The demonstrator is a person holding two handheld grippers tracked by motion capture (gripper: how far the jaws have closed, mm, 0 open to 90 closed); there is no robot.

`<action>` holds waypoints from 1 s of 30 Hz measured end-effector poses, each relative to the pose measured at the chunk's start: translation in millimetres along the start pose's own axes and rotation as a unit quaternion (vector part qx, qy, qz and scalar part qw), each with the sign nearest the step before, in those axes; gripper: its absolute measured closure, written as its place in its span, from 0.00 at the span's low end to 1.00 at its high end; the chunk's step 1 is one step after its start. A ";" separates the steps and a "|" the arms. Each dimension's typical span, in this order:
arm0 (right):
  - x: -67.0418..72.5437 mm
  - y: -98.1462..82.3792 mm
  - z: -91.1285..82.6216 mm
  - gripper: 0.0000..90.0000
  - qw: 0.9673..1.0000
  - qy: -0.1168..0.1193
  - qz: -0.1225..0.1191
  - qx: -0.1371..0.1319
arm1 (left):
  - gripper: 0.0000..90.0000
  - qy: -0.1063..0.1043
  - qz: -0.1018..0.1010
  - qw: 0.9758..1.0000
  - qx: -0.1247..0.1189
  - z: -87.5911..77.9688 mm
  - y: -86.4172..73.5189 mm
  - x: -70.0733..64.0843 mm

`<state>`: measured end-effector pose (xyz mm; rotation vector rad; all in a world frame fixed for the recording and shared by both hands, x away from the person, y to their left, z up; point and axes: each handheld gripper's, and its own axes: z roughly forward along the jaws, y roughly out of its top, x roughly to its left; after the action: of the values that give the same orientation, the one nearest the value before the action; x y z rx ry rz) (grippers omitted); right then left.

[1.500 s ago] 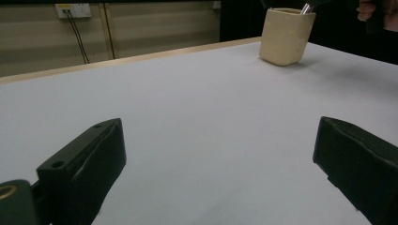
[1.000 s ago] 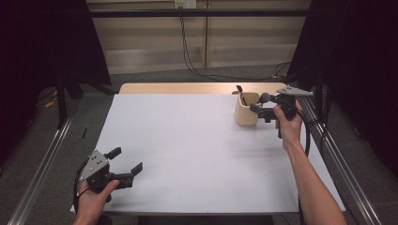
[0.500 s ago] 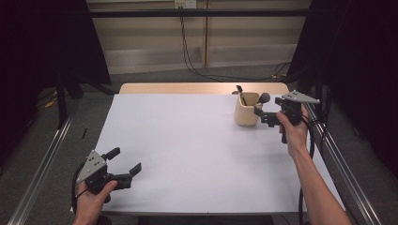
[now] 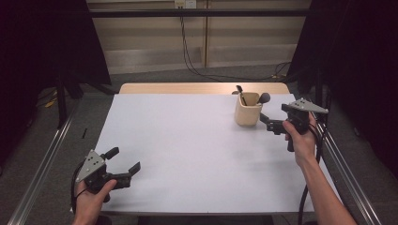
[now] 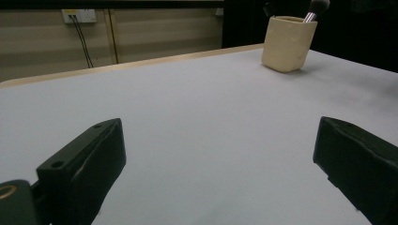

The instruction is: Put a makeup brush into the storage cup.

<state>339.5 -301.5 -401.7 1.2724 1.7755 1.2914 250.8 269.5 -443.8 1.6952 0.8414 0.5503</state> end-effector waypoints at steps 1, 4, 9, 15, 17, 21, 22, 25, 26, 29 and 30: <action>0.5 -1.2 -2.6 0.01 1.000 0.001 0.001 -0.001 | 0.03 0.000 0.000 1.000 0.000 0.2 0.3 -0.1; 2.1 -4.5 -10.6 0.01 1.000 -0.001 0.000 -0.005 | 0.03 -0.001 0.000 1.000 0.000 0.2 0.5 -0.6; 8.2 -12.0 -21.8 0.02 1.000 0.000 -0.001 -0.003 | 0.03 0.001 -0.001 1.000 0.000 -1.0 0.2 -1.1; 13.3 -21.0 -31.7 0.02 1.000 0.004 0.005 -0.006 | 0.03 0.003 0.001 1.000 0.000 -1.3 0.0 -2.5; 15.2 -24.7 -35.6 0.02 1.000 0.005 0.006 -0.007 | 0.03 0.003 0.000 1.000 0.000 -2.3 -0.2 -2.5; 19.5 -35.1 -43.1 0.02 1.000 0.007 0.010 -0.011 | 0.03 0.006 0.001 1.000 -0.001 -4.4 -0.6 -2.3; 20.3 -37.7 -45.2 0.02 1.000 0.007 0.011 -0.013 | 0.03 0.008 -0.001 1.000 -0.001 -5.1 -0.7 -2.6; 23.1 -46.6 -50.4 0.02 1.000 0.008 0.012 -0.009 | 0.03 0.007 0.000 1.000 -0.001 -6.3 -0.9 -2.7; 24.2 -49.3 -52.0 0.02 1.000 0.008 0.011 -0.007 | 0.03 0.008 -0.001 1.000 -0.002 -6.3 -0.9 -2.8; 26.9 -52.9 -56.8 0.02 1.000 0.009 0.004 -0.003 | 0.03 0.006 0.002 1.000 0.001 -6.0 -0.5 -3.4; 27.4 -53.4 -59.0 0.02 1.000 0.010 0.005 -0.003 | 0.03 0.006 0.000 1.000 0.001 -6.2 -0.6 -4.1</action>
<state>259.9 -301.3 -429.0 1.2708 1.7804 1.3177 243.6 270.3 -442.4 1.6953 0.8500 0.5597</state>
